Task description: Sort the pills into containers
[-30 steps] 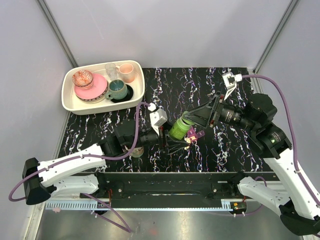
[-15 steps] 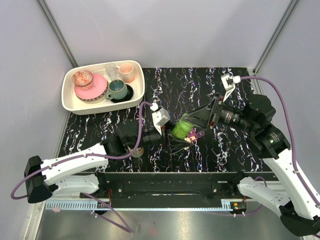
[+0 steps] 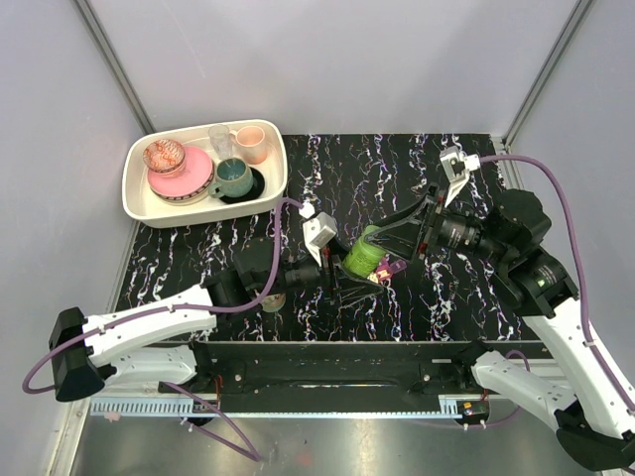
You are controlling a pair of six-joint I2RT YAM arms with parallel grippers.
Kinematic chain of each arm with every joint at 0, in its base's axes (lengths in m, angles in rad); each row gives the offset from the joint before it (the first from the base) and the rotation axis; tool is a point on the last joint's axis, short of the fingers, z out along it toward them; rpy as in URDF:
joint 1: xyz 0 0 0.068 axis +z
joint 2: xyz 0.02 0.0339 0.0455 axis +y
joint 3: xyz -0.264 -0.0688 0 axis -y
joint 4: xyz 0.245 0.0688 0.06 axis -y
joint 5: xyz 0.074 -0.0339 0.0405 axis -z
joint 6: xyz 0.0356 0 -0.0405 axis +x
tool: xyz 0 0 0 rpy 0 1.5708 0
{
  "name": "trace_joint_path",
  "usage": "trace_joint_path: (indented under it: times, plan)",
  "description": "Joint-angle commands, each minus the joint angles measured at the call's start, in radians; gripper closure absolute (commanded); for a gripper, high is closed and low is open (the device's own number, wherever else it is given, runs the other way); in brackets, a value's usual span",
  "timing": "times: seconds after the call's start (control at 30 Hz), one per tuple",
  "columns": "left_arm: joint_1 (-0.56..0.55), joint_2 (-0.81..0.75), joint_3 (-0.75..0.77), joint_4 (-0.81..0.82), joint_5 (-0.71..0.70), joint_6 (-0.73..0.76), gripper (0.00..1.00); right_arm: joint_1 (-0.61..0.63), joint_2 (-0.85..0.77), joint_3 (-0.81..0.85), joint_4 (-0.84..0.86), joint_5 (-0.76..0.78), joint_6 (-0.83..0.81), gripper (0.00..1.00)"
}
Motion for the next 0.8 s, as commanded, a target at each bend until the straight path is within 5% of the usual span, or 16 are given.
trace_joint_path:
  times: [0.0, 0.33, 0.77]
  plan:
    - [0.013, 0.010, 0.033, 0.244, -0.030, -0.083, 1.00, 0.005, -0.029, -0.021, -0.037, -0.133, -0.075, 1.00]
    - [0.013, 0.057, -0.021, 0.497, 0.110, -0.155, 1.00, 0.007, -0.034, -0.036, 0.041, -0.271, -0.040, 1.00]
    - [0.013, 0.063, 0.009, 0.550, 0.246, -0.157, 1.00, 0.005, -0.038, -0.032, 0.097, -0.423, -0.022, 1.00]
